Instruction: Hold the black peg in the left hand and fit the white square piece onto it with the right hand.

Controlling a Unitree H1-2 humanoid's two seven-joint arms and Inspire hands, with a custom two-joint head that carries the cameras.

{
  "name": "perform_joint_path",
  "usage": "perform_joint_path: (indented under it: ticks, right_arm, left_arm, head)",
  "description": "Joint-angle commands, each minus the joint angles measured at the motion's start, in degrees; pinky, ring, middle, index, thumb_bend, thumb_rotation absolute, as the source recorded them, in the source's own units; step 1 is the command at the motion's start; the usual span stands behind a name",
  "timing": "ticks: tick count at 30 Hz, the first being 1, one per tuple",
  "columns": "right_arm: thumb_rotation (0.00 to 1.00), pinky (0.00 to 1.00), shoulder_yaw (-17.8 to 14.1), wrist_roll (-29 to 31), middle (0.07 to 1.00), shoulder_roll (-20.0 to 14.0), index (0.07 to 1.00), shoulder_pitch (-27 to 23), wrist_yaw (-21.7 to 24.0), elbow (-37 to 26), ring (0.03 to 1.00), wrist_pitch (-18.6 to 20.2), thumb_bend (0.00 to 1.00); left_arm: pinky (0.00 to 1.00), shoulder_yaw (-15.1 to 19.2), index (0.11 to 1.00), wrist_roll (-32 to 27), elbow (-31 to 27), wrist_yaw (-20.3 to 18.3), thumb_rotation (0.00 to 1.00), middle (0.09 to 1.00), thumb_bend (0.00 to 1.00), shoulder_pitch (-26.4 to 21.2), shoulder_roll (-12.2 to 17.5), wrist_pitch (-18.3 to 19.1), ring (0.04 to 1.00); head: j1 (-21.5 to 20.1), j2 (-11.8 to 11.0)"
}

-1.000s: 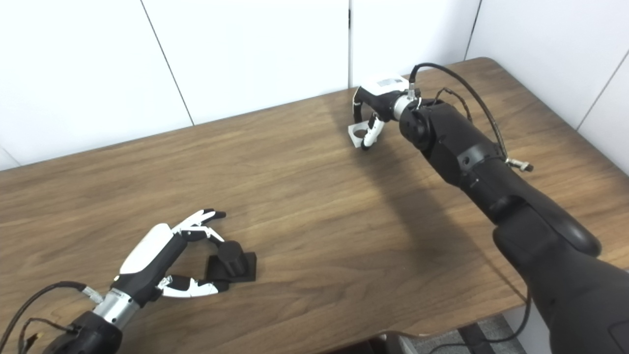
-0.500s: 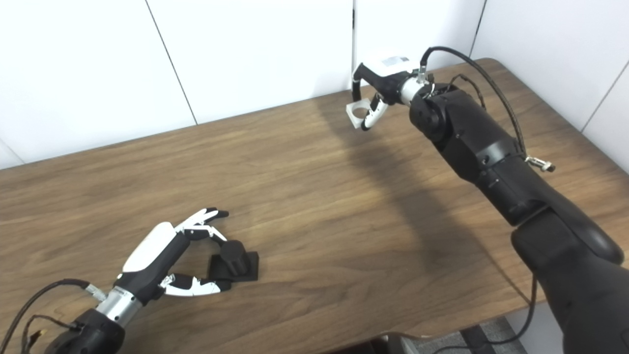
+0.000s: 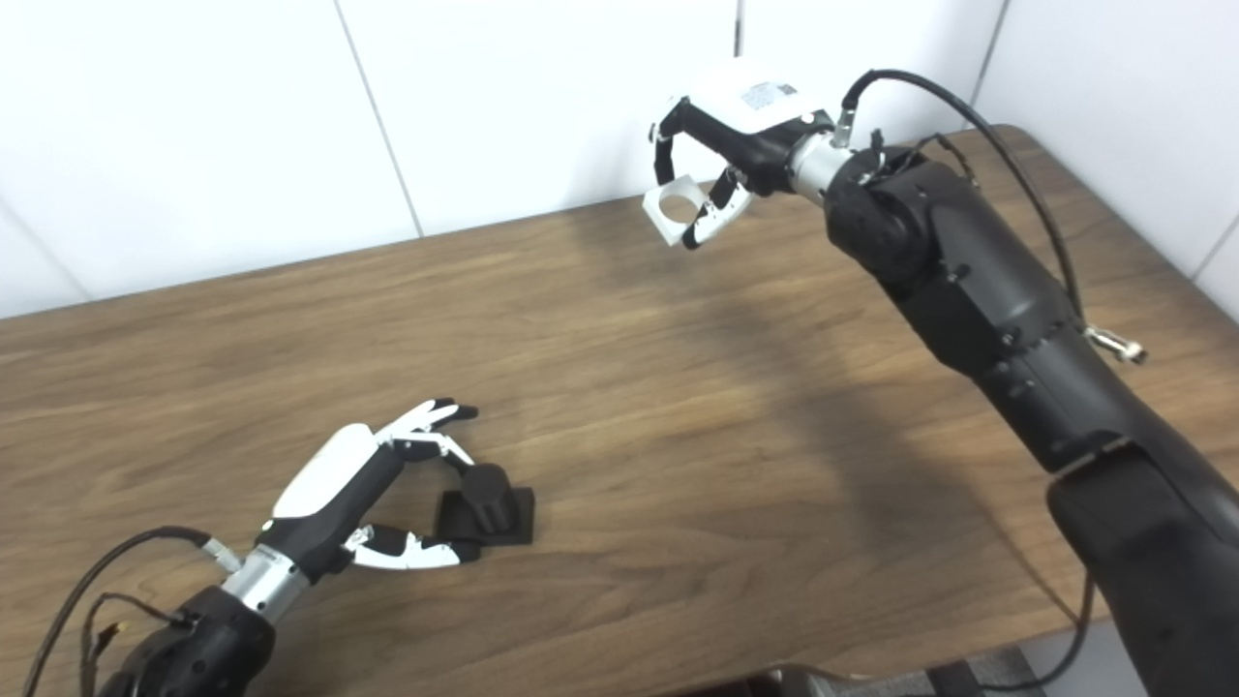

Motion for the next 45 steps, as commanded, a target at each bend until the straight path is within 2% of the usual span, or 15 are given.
perform_joint_path:
  ticks: [1,15,23,29,33,40,45]
  right_arm:
    - [0.14,0.99,-1.3,1.1,0.781,-0.3,0.48,-2.8,0.7,-3.4,0.89,-1.6,0.52]
    - [0.14,1.0,-1.0,8.6,0.789,2.9,0.48,-4.5,10.3,-14.6,0.889,-3.9,0.52]
    - [0.14,1.0,-0.7,11.8,0.805,4.1,0.479,-5.9,17.7,-19.4,0.909,-0.3,0.52]
    - [0.14,0.96,-0.6,14.1,0.807,5.2,0.478,-5.4,19.0,-20.2,0.9,-1.1,0.52]
    - [0.14,0.97,-0.2,16.1,0.803,6.0,0.478,-5.0,20.3,-20.7,0.898,-1.0,0.52]
    - [0.14,0.98,1.3,16.3,0.791,7.0,0.478,-4.5,23.2,-22.0,0.892,-0.2,0.52]
    - [0.14,0.97,2.6,15.8,0.794,7.4,0.479,-3.7,23.6,-21.8,0.889,-1.7,0.52]
  left_arm:
    - [0.93,-1.0,0.495,2.7,0.6,-1.8,0.08,0.912,0.52,0.0,0.6,2.1,0.963]
    - [0.93,-1.4,0.494,3.7,0.9,-1.5,0.08,0.914,0.52,-0.6,-0.4,2.5,0.962]
    - [0.93,-1.7,0.494,3.8,0.4,-2.0,0.08,0.914,0.52,-1.1,-1.2,4.0,0.965]
    - [0.94,-2.0,0.494,3.9,-0.3,-2.3,0.08,0.915,0.52,-1.3,-1.2,5.2,0.97]
    - [0.93,-2.4,0.494,4.1,-0.7,-2.4,0.08,0.915,0.52,-1.6,-1.1,5.7,0.969]
    - [0.92,-2.7,0.494,4.0,-0.5,-2.2,0.08,0.914,0.52,-2.0,-1.1,5.8,0.965]
    - [0.91,-2.8,0.493,4.2,-0.3,-2.2,0.08,0.913,0.52,-2.2,-1.2,5.8,0.964]
  head:
    - [0.0,0.1]
    - [3.2,0.9]
    - [5.4,1.3]
    - [6.9,1.8]
    - [7.4,2.1]
    - [7.7,2.4]
    - [8.1,2.5]
